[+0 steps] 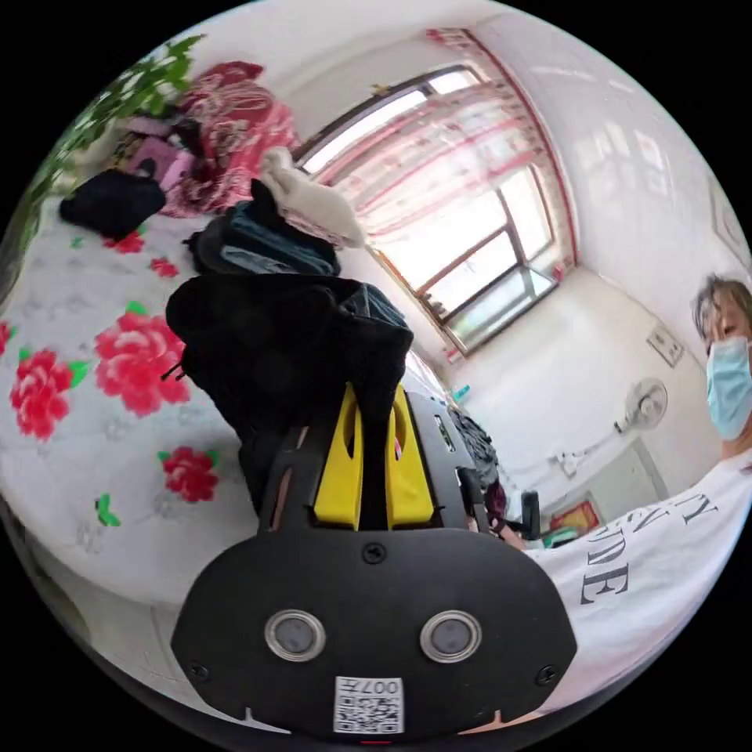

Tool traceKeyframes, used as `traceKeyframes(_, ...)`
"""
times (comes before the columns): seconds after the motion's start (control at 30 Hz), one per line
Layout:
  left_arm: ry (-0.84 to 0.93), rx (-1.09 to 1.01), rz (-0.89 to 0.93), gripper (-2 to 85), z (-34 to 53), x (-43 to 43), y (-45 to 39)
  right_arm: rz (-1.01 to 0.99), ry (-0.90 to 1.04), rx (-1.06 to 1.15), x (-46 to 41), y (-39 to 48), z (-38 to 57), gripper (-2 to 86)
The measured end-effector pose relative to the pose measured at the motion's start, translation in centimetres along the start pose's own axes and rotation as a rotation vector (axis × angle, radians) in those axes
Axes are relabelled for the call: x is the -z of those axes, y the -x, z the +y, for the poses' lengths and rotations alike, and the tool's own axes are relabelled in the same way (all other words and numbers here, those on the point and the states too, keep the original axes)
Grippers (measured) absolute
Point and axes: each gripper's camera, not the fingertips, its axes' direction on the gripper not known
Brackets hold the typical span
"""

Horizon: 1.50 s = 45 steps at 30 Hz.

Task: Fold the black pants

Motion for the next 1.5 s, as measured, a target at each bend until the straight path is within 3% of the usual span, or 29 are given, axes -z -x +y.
traceKeyframes(0.13,0.225,-0.340,0.203,6.0,1.4,-11.7,-10.7,-0.012,-0.089,-0.114,2.6,-4.2,0.4,0.0)
traceKeyframes(0.2,0.369,-0.376,0.391,8.3,5.2,-19.1,-13.1,0.020,-0.135,-0.226,3.9,-7.5,1.0,0.4)
traceKeyframes(0.27,0.464,-0.320,0.449,8.8,7.7,-23.2,-12.6,0.020,-0.162,-0.300,4.8,-10.0,1.6,1.4)
traceKeyframes(0.5,0.543,0.003,0.008,10.3,12.5,-25.9,-1.4,-0.103,-0.107,-0.412,5.9,-19.2,2.6,7.5)
traceKeyframes(0.63,0.557,0.156,-0.092,12.2,14.1,-27.5,4.5,-0.216,-0.002,-0.425,4.1,-23.5,1.2,10.1)
traceKeyframes(0.8,0.682,0.300,-0.063,13.8,18.0,-35.3,10.0,-0.398,0.139,-0.394,-0.3,-26.8,-1.5,11.7)
traceKeyframes(0.87,0.663,0.323,-0.036,12.5,18.4,-37.4,10.7,-0.414,0.196,-0.365,-1.9,-26.3,-2.6,11.5)
traceKeyframes(1.0,0.733,0.273,-0.060,6.9,17.6,-41.2,11.0,-0.266,0.321,-0.317,-3.2,-25.8,-4.8,8.6)
traceKeyframes(1.1,0.694,0.245,0.036,5.0,15.3,-41.8,10.7,-0.406,0.312,-0.330,-1.9,-26.4,-6.2,7.2)
traceKeyframes(1.33,0.638,0.142,0.110,4.4,10.0,-44.9,9.8,-0.452,0.280,-0.247,0.4,-24.1,-11.6,6.2)
traceKeyframes(1.5,0.496,0.036,0.143,4.3,-0.5,-43.4,11.0,-0.546,0.225,-0.125,1.5,-18.6,-22.7,6.2)
